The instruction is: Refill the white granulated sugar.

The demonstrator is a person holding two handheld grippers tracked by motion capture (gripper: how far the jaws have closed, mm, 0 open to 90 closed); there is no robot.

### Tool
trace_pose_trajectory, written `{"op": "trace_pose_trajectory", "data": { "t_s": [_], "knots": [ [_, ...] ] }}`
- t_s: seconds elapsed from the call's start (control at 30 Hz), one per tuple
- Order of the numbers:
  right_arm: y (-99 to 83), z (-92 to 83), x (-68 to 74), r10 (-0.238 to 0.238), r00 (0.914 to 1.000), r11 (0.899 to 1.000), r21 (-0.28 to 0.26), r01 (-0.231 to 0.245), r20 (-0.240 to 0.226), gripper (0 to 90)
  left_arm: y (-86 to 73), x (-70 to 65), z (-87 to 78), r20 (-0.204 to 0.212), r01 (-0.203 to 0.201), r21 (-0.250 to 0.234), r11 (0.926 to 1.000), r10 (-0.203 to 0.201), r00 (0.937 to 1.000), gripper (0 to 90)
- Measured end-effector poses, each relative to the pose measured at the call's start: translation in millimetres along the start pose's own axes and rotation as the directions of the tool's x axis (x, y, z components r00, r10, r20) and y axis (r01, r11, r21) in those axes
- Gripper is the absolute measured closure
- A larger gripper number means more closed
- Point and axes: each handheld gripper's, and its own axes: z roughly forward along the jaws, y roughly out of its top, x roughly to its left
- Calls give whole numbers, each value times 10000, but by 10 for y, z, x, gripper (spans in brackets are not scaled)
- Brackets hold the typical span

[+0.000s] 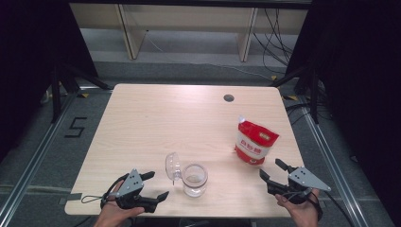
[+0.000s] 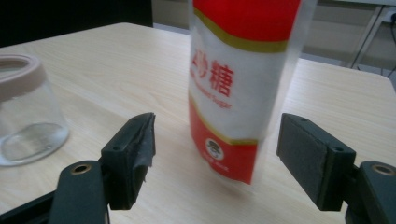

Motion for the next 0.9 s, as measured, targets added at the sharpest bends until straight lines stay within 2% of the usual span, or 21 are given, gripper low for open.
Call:
{"op": "trace_pose_trajectory", "data": {
  "t_s": [0.07,0.1,0.17,0.2,0.23,0.33,0.4,0.47,0.5,0.6,0.63,0.67,0.7,0.9],
  "knots": [
    [-3,23,-24,-77,10000,10000,-44,77,-31,283,-7,-2,2,19,39,-18,10000,-39,10000,152],
    [-12,55,-56,130,9999,9999,-21,-130,-24,266,-11,2,0,7,42,-6,10000,-42,10000,152],
    [-17,92,-67,201,9998,9997,-171,-200,42,260,-8,3,-3,-9,56,-1,10000,-56,10000,152],
    [-10,113,-96,-139,9999,9996,-232,138,-45,258,-5,1,-3,3,133,-8,9999,-133,9999,152],
    [-13,123,-83,127,9999,9998,-165,-126,37,254,-2,1,-1,-23,76,-19,10000,-76,10000,152],
    [-11,157,-105,50,10000,9995,-318,-48,34,255,-6,1,7,35,8,-21,10000,-8,10000,152],
    [-3,201,-147,-86,9998,9991,-422,77,-198,254,-9,-2,9,51,8,3,10000,-8,10000,152],
    [2,224,-146,85,9999,9996,-271,-87,-65,254,-10,0,10,45,37,-19,10000,-37,10000,152],
    [9,283,-176,-53,9996,9994,-343,44,-262,261,-19,-14,12,-5,332,-29,9994,-332,9994,152],
    [21,329,-181,-46,9997,9994,-349,38,-237,265,-19,-15,12,-8,331,-12,9994,-331,9995,152],
    [27,360,-184,-58,9993,9993,-362,45,-377,264,-18,-17,12,-3,315,-13,9995,-315,9995,152],
    [34,375,-189,-197,9996,9993,-335,191,-201,264,-11,-2,10,28,17,3,10000,-17,10000,152],
    [46,416,-183,40,9997,9996,-287,-47,-247,263,-17,-18,11,12,249,58,9997,-249,9997,152],
    [68,495,-192,-37,9996,9997,-251,30,-284,265,-21,-19,15,21,236,93,9997,-236,9997,152]
  ]
}}
